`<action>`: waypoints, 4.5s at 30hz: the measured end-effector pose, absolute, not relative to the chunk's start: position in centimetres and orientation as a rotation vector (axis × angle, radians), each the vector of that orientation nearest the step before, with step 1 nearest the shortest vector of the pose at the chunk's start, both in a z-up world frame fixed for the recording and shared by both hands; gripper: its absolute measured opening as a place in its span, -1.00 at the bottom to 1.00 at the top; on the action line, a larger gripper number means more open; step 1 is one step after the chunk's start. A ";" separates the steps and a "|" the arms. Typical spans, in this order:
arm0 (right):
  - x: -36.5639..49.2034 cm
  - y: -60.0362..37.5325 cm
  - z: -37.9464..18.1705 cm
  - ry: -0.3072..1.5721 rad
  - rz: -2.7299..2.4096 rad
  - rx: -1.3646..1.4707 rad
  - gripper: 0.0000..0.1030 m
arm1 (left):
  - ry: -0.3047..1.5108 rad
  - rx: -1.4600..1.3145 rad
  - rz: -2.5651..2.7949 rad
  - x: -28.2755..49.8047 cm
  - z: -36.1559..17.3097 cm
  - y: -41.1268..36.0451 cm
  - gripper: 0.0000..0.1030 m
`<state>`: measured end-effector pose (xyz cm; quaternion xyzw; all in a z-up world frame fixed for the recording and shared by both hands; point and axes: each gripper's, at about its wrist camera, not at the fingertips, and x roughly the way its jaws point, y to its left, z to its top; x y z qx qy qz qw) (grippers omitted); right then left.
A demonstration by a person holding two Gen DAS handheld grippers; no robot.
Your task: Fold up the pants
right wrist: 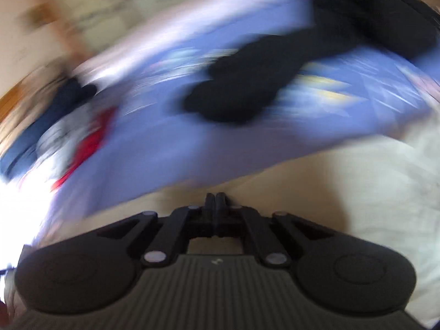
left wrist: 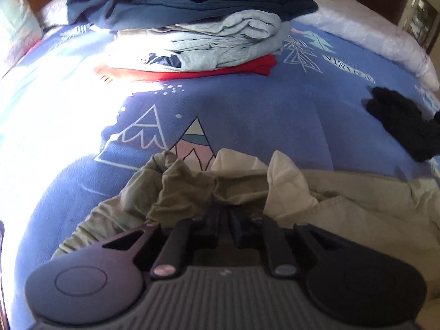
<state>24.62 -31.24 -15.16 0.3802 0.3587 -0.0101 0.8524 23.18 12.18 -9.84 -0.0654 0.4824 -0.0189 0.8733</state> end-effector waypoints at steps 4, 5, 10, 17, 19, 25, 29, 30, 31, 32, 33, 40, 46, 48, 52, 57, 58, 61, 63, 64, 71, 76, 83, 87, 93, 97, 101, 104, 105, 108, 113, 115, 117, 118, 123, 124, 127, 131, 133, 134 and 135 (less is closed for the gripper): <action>19.7 -34.8 -10.8 0.639 0.009 0.767 -0.64 | 0.972 -0.180 -0.005 21.6 -7.3 13.1 -0.74; 17.9 -36.1 -9.8 0.603 0.031 0.781 -0.59 | 0.943 -0.195 0.006 21.0 -6.4 13.1 -0.71; 6.1 -44.5 -7.5 0.411 -0.141 0.798 -0.39 | 0.867 -0.290 -0.100 18.9 -3.3 10.0 -0.66; -5.0 -55.7 -10.7 0.283 -0.524 1.051 -0.22 | 0.939 -0.098 -0.354 18.3 -4.3 -3.4 -0.61; -5.4 -56.8 -10.8 0.257 -0.563 1.062 -0.22 | 0.992 -0.074 -0.363 18.3 -5.7 -5.5 -0.61; -5.5 -60.4 -13.3 0.292 -0.562 1.247 -0.18 | 1.076 -0.025 -0.311 17.1 -8.6 -6.9 -0.56; -4.9 -61.7 -15.2 0.259 -0.475 1.468 0.39 | 1.105 -0.058 -0.293 16.7 -9.0 -5.9 -0.52; -4.4 -62.0 -15.2 0.254 -0.462 1.501 0.39 | 1.107 -0.057 -0.291 16.6 -9.1 -5.8 -0.52; -3.7 -62.5 -15.3 0.255 -0.460 1.513 0.40 | 1.110 -0.052 -0.288 16.7 -9.1 -5.8 -0.52; -2.7 -63.0 -15.0 0.275 -0.471 1.508 0.43 | 1.112 -0.046 -0.286 16.7 -9.1 -5.8 -0.52; -1.7 -63.5 -15.0 0.308 -0.480 1.495 0.42 | 1.113 -0.037 -0.285 16.7 -9.0 -5.9 -0.52; -2.1 -62.2 -5.7 0.141 -0.243 1.032 -0.52 | 1.115 -0.044 -0.268 16.9 -9.1 -5.9 -0.52; -1.9 -65.2 -14.6 0.395 -0.501 1.134 -0.54 | 1.112 -0.018 -0.261 17.0 -9.4 -6.4 -0.51; -3.4 -65.3 -15.9 0.297 -0.467 1.207 -0.67 | 1.114 -0.010 -0.259 16.9 -9.1 -6.6 -0.50; -4.9 -64.5 -14.4 0.228 -0.441 1.284 0.32 | 1.091 -0.046 -0.296 16.0 -7.7 -6.2 -0.46; -2.8 -63.5 -13.4 0.404 -0.494 1.196 -0.56 | 1.076 -0.019 -0.315 14.7 -7.0 -6.7 -0.32; -2.4 -63.1 -13.5 0.401 -0.497 1.211 -0.59 | 1.108 0.015 -0.319 14.6 -7.5 -7.1 -0.33; -1.8 -61.1 -10.9 0.299 -0.426 1.184 -0.60 | 1.143 0.047 -0.337 13.9 -7.7 -7.2 -0.36; -1.1 -58.7 -7.7 0.274 -0.348 1.081 -0.60 | 1.117 -0.020 -0.363 13.4 -6.4 -5.9 -0.35; -0.7 -57.5 -6.3 0.266 -0.304 1.039 -0.60 | 1.100 -0.061 -0.373 13.4 -5.6 -5.2 -0.34; 6.3 -42.5 0.3 0.329 0.133 0.747 -0.59 | 0.967 -0.258 -0.372 12.3 -1.3 0.6 -0.29; 11.8 -29.0 -4.0 0.564 0.362 0.592 -0.54 | 0.982 -0.324 -0.319 12.0 -2.3 4.3 -0.26; 12.1 -25.2 -10.2 0.805 0.345 0.548 -0.29 | 1.009 -0.366 -0.305 11.9 -3.3 6.3 -0.26; 7.2 -31.5 -5.9 0.653 0.353 0.684 0.29 | 0.985 -0.377 -0.360 13.0 -2.9 4.4 -0.26; 3.5 -39.3 -4.5 0.527 0.137 0.749 -0.09 | 0.962 -0.367 -0.496 14.6 -2.0 -2.0 -0.26; 4.2 -40.9 -7.5 0.572 0.122 0.847 -0.47 | 0.972 -0.289 -0.541 16.1 -3.0 -7.0 -0.26; 5.4 -40.5 -12.9 0.776 0.038 0.858 -0.60 | 1.027 -0.065 -0.373 18.3 -7.0 -10.4 -0.23; 4.4 -41.7 -15.8 0.740 0.024 0.990 -1.00 | 1.052 -0.055 -0.351 19.6 -9.6 -10.5 -0.29; 4.3 -41.8 -15.4 0.746 0.023 0.995 -1.00 | 1.058 -0.034 -0.343 19.5 -9.4 -10.9 -0.29; 4.4 -40.7 -13.5 0.758 0.026 0.907 -0.88 | 1.050 0.038 -0.328 18.4 -8.1 -11.7 -0.29; 2.6 -39.0 -9.6 0.626 0.115 0.805 -0.55 | 0.949 -0.129 -0.378 14.0 -4.6 -5.1 -0.22; 3.2 -37.1 -8.3 0.610 0.159 0.728 -0.54 | 0.915 -0.207 -0.341 12.0 -3.8 -0.9 -0.12; 4.6 -34.6 -7.5 0.607 0.212 0.657 -0.54 | 0.891 -0.268 -0.268 10.1 -3.5 3.5 -0.08; 5.6 -33.2 -7.3 0.610 0.235 0.628 -0.54 | 0.882 -0.281 -0.218 9.4 -3.5 5.5 0.00; 9.6 -25.5 -7.6 0.622 0.301 0.540 -0.54 | 0.855 -0.386 0.051 6.6 -4.0 14.5 0.41; 10.2 -24.0 -8.0 0.631 0.312 0.524 -0.54 | 0.861 -0.434 0.084 6.5 -4.4 16.1 0.49; 12.0 -19.9 -11.0 0.738 0.328 0.423 -0.50 | 0.862 -0.525 0.142 6.9 -5.5 18.8 0.70; 11.7 -17.8 -12.4 0.743 0.285 0.308 -0.49 | 0.916 -0.638 0.105 8.9 -7.6 20.0 0.74; 11.5 -18.2 -11.1 0.762 0.286 0.327 -0.48 | 0.946 -0.676 0.113 9.7 -8.8 20.3 0.73; 11.2 -18.2 -10.4 0.739 0.289 0.330 -0.45 | 0.946 -0.687 0.121 10.0 -9.2 20.4 0.73; 10.8 -18.1 -9.7 0.701 0.290 0.317 -0.45 | 0.929 -0.693 0.122 10.1 -9.5 20.6 0.73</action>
